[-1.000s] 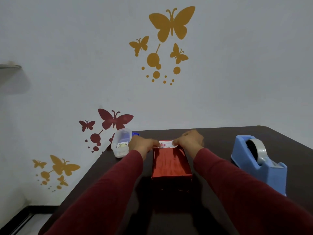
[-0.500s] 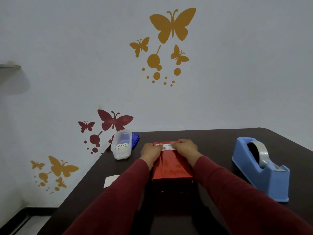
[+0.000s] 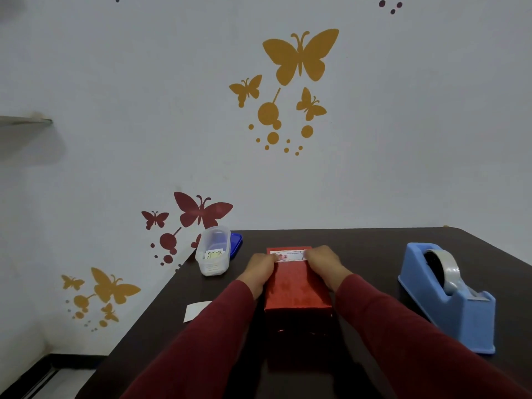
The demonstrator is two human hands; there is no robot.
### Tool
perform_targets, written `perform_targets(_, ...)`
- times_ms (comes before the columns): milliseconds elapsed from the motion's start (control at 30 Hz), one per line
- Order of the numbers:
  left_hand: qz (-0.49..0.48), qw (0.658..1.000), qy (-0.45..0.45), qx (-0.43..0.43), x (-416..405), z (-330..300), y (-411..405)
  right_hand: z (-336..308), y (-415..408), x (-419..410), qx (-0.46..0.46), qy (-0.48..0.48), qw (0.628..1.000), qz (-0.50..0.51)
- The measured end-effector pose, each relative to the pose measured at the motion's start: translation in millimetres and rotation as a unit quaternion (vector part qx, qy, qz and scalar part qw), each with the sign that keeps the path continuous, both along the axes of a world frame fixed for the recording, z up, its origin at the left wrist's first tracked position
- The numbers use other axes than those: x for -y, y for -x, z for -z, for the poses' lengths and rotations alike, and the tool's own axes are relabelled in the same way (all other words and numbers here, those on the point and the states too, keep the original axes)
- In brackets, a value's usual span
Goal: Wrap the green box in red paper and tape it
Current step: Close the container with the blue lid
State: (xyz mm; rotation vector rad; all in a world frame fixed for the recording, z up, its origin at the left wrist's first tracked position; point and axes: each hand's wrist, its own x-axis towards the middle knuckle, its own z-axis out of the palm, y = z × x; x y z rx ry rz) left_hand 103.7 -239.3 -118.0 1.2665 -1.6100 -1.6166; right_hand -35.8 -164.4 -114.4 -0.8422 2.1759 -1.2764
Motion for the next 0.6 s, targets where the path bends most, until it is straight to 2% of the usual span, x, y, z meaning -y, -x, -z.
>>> perform_targets(100, -0.008, 0.999, 0.005, -0.037, 4, -1, -9, -13, -5, -6, -0.052, -0.016, 0.998, 0.005)
perform_targets(233, -0.070, 0.986, 0.150, -0.026, 25, -19, -35, -36, -13, -3, -0.134, 0.045, 0.990, -0.002)
perform_targets(333, -0.145, 0.945, 0.286, 0.067, 46, -35, -72, -53, -23, 9, -0.135, 0.093, 0.986, -0.004)
perform_targets(400, -0.173, 0.914, 0.336, 0.147, 66, -38, -93, -63, -36, 25, -0.122, 0.097, 0.987, -0.025)
perform_targets(500, -0.178, 0.898, 0.301, 0.267, 100, -38, -114, -70, -59, 74, -0.109, 0.030, 0.991, -0.077)
perform_targets(533, -0.159, 0.906, 0.268, 0.285, 109, -37, -115, -68, -63, 92, -0.089, 0.012, 0.992, -0.083)
perform_targets(600, -0.111, 0.934, 0.211, 0.265, 128, -28, -114, -61, -72, 127, -0.017, 0.016, 0.996, -0.091)
